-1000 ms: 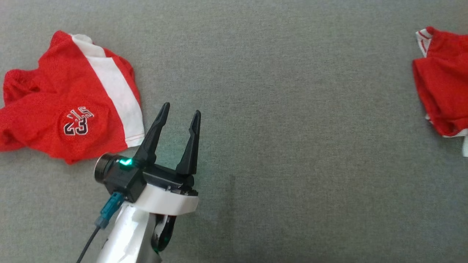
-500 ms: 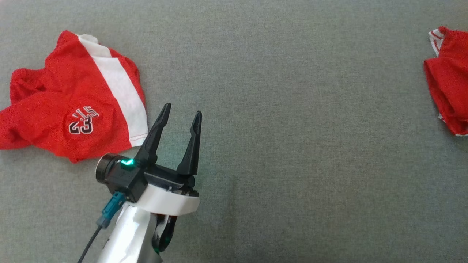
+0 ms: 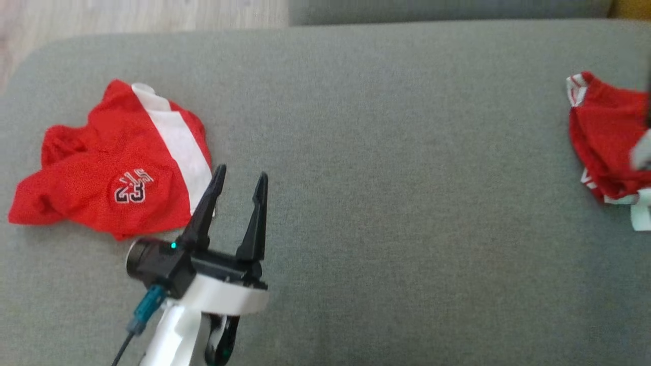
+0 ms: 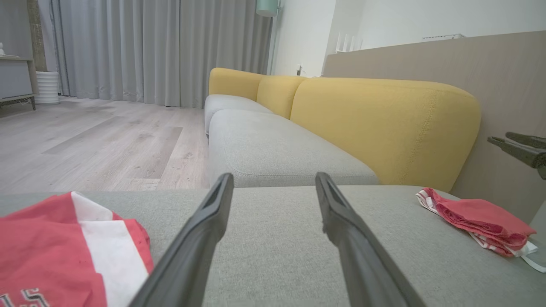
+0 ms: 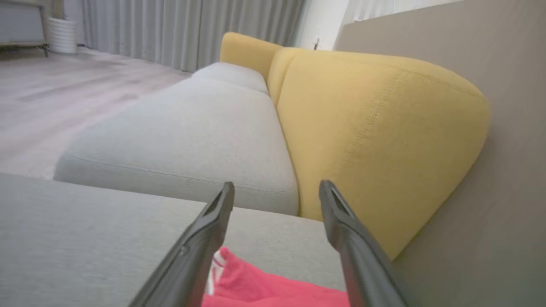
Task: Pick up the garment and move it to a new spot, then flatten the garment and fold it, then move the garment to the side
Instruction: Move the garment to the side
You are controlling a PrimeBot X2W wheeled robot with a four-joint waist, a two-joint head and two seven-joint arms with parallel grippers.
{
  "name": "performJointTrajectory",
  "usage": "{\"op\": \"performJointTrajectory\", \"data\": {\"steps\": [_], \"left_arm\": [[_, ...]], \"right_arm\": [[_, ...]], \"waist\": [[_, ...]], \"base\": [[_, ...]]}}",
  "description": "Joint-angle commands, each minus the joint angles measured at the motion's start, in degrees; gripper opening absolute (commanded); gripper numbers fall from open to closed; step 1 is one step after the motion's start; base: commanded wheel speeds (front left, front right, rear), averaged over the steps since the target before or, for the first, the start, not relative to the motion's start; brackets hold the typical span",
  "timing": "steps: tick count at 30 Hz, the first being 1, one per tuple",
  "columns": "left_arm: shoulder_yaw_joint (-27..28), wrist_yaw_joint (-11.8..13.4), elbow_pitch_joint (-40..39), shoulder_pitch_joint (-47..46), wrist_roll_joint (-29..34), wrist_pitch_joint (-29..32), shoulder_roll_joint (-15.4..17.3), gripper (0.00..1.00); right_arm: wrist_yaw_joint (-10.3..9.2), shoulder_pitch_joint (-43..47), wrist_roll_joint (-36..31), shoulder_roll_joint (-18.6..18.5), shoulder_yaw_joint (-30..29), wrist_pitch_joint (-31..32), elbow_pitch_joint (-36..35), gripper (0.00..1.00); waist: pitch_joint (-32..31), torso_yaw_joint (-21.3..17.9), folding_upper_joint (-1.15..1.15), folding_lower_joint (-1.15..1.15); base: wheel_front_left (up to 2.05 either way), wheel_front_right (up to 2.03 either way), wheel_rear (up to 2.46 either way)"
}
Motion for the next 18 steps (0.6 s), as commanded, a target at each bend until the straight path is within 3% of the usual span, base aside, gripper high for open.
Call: {"op": "performJointTrajectory", "data": {"steps": [1, 10, 18], "left_arm": [[2.74, 0.23, -1.97, 0.29, -0.41, -0.46, 0.13, 1.00], [4.53, 0.35, -4.07, 3.72, 0.01, -0.46, 0.13, 1.00], [4.01, 0.23, -3.99, 6.19, 1.61, -0.46, 0.13, 1.00]], "right_arm": [[-0.05, 2.67, 1.47, 1.49, 2.03, -0.73, -5.27, 1.00], [-0.05, 16.45, 8.71, 11.42, 3.82, -0.75, -25.03, 1.00], [-0.05, 30.10, 7.54, 17.61, 6.32, -0.76, -36.51, 1.00]], "waist": [[-2.98, -0.12, 0.00, 0.01], [-7.80, 0.30, 0.00, 0.01], [-9.51, 0.48, 0.00, 0.01]], "base": [[0.00, 0.00, 0.00], [0.00, 0.00, 0.00], [0.00, 0.00, 0.00]]}}
